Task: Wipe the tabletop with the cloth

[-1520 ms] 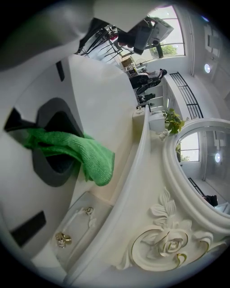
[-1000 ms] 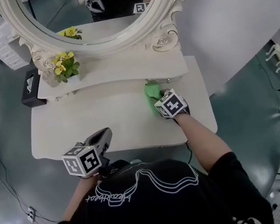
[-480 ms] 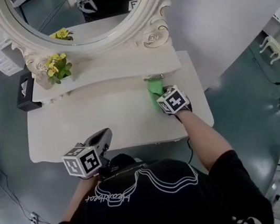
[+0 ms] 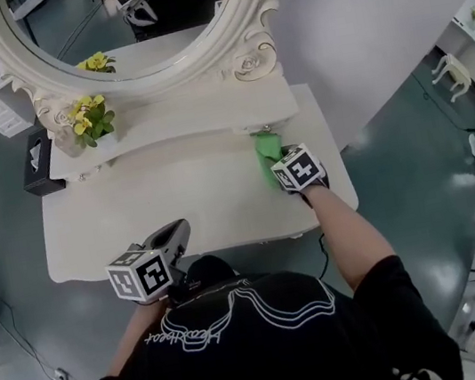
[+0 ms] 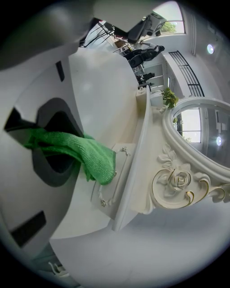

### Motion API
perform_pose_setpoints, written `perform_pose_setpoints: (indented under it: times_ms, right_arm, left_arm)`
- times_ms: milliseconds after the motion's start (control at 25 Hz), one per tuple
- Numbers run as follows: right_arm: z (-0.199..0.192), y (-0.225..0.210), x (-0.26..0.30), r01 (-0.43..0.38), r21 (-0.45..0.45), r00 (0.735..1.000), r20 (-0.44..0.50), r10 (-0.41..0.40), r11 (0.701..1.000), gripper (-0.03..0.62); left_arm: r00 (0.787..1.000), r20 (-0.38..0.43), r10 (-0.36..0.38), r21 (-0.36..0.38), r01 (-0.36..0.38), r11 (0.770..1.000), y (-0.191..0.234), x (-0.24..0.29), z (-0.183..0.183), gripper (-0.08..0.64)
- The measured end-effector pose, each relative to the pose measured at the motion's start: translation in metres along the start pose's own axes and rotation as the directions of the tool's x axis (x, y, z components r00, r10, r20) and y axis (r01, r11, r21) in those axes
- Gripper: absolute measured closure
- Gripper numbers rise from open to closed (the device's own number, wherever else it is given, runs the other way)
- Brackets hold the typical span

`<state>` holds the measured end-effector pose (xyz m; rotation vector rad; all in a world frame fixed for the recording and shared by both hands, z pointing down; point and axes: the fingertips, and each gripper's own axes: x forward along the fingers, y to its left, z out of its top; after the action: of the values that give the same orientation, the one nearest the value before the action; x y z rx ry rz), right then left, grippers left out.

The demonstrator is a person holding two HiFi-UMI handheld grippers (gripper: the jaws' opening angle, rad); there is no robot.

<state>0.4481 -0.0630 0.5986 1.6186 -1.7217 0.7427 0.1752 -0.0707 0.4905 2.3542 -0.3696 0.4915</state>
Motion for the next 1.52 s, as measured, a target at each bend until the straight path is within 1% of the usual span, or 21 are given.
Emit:
perform_pose_setpoints:
  times_ms: [320,560,840,1240,1520]
  right_arm:
    - [-0.014,-0.020,-0.010,0.043,0.029,0.999,-0.012,-0.043,0.999,0.535]
    - [-0.028,-0.039,-0.021,0.088,0.068,0.996,-0.012,-0.087,0.994,0.535]
    - [-0.042,-0.058,-0.032,0.128,0.085,0.992,-0.023,-0.127,0.988,0.535]
    - [-0.060,-0.089,-0.045,0.201,0.105,0.979,-0.057,-0.196,0.974,0.535]
    - [-0.070,-0.110,-0.055,0.233,0.087,0.971,-0.080,-0.226,0.969,0.535]
  left_arm:
    - [1.000,-0.008,-0.020,0.005,0.020,1.000,-0.001,0.008,0.004,0.555]
    - [0.999,-0.032,-0.042,0.010,0.042,0.999,-0.006,0.019,-0.001,0.555]
    - [0.996,-0.063,-0.063,0.013,0.064,0.998,-0.011,0.029,-0.007,0.555]
    - [0.994,-0.086,-0.060,0.025,0.062,0.998,-0.010,0.029,-0.007,0.555]
    - [0.994,-0.100,-0.045,0.019,0.048,0.999,-0.005,0.030,-0.011,0.555]
